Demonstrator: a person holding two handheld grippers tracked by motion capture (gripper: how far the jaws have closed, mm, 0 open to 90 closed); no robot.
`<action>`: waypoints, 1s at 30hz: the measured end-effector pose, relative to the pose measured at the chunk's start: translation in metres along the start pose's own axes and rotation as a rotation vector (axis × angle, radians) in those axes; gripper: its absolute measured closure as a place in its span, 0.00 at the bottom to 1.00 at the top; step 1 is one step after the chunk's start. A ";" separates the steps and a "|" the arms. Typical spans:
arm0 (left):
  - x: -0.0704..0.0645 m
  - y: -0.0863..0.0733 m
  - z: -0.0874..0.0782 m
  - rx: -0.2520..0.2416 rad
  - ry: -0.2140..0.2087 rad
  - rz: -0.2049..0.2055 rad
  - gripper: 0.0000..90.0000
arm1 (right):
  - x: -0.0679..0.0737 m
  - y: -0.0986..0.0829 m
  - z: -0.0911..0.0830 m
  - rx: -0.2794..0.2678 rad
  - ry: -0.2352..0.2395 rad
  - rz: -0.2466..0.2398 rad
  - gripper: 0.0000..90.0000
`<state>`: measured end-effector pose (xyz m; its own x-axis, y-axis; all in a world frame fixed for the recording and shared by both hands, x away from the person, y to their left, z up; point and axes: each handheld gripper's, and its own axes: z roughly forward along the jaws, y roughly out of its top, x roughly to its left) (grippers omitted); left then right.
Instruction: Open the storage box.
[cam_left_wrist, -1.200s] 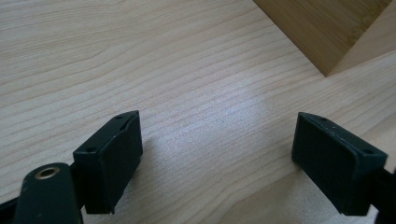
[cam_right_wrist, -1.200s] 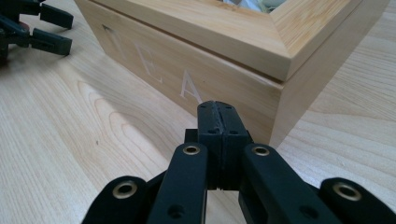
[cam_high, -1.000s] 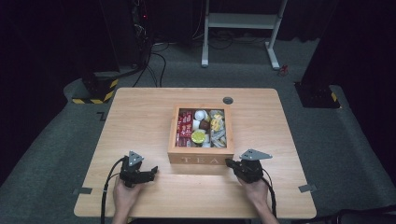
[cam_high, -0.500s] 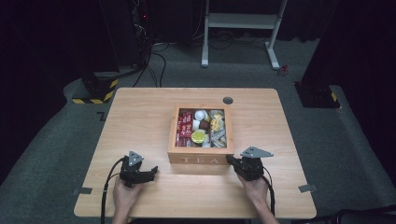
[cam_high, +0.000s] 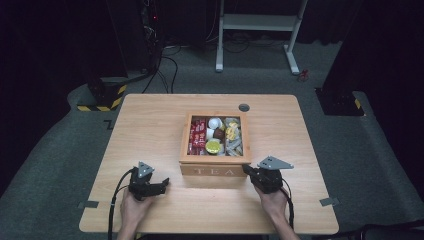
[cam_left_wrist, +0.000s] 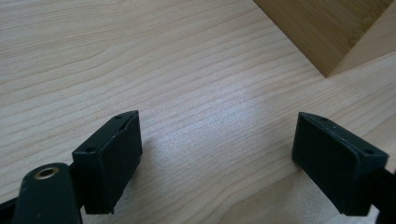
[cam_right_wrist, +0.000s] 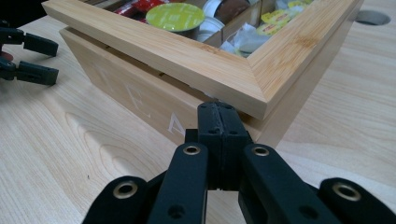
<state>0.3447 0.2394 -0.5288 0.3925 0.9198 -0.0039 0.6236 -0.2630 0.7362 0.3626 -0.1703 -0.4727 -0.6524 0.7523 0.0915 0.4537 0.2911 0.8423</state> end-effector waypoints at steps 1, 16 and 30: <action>0.000 0.000 0.000 0.000 0.000 0.000 0.18 | 0.000 0.001 -0.001 -0.003 -0.002 -0.004 1.00; -0.002 0.006 -0.006 -0.016 -0.054 -0.015 0.28 | 0.000 0.027 -0.014 -0.054 -0.010 -0.035 1.00; -0.021 0.039 -0.025 -0.101 -0.151 0.035 0.28 | -0.003 0.042 -0.014 -0.074 -0.021 -0.024 1.00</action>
<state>0.3434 0.2169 -0.4829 0.5142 0.8545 -0.0734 0.5398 -0.2560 0.8019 0.3753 -0.1691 -0.4300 -0.6494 0.7580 0.0608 0.3915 0.2646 0.8813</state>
